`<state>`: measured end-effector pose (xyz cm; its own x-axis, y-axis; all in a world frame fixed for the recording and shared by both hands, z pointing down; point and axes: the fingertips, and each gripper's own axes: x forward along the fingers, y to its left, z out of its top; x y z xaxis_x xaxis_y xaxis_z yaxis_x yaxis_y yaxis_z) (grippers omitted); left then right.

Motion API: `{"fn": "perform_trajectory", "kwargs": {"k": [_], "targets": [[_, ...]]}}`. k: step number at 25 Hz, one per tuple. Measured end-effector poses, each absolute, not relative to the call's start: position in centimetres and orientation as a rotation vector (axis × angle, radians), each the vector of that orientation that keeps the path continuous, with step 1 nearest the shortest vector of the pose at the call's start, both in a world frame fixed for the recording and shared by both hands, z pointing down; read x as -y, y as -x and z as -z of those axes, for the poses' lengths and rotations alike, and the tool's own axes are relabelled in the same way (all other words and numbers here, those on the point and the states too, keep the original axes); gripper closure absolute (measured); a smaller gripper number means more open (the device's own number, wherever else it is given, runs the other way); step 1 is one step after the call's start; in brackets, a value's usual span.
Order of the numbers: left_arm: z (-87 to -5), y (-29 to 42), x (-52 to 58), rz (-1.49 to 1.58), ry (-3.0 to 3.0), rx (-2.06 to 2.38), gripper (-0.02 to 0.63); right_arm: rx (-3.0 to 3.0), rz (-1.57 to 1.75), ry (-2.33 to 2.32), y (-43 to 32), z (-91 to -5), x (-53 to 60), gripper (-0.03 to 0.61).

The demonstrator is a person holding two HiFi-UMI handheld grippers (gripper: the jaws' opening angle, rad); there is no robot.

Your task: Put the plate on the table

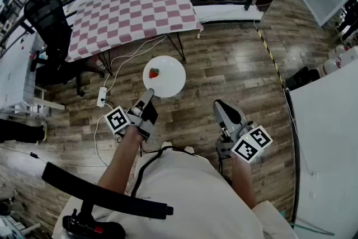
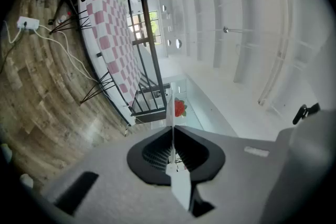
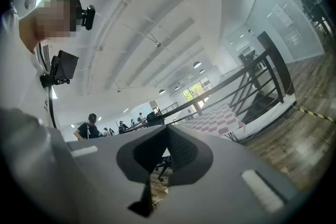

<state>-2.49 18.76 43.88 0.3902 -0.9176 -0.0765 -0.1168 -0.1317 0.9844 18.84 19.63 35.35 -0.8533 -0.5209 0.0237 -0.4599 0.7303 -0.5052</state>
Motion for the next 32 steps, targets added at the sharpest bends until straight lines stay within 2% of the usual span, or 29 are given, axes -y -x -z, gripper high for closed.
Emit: {"fn": "perform_trajectory", "kwargs": {"k": [7,32], "targets": [[-43.2,5.3,-17.8,0.932,-1.568,0.973,0.594,-2.801,0.770,0.821,-17.0,-35.6,-20.1,0.572],[-45.1,7.8,-22.8,0.901,-1.555,0.925,0.594,-2.775,0.806,0.924,-14.2,-37.3,-25.2,0.571]]}}
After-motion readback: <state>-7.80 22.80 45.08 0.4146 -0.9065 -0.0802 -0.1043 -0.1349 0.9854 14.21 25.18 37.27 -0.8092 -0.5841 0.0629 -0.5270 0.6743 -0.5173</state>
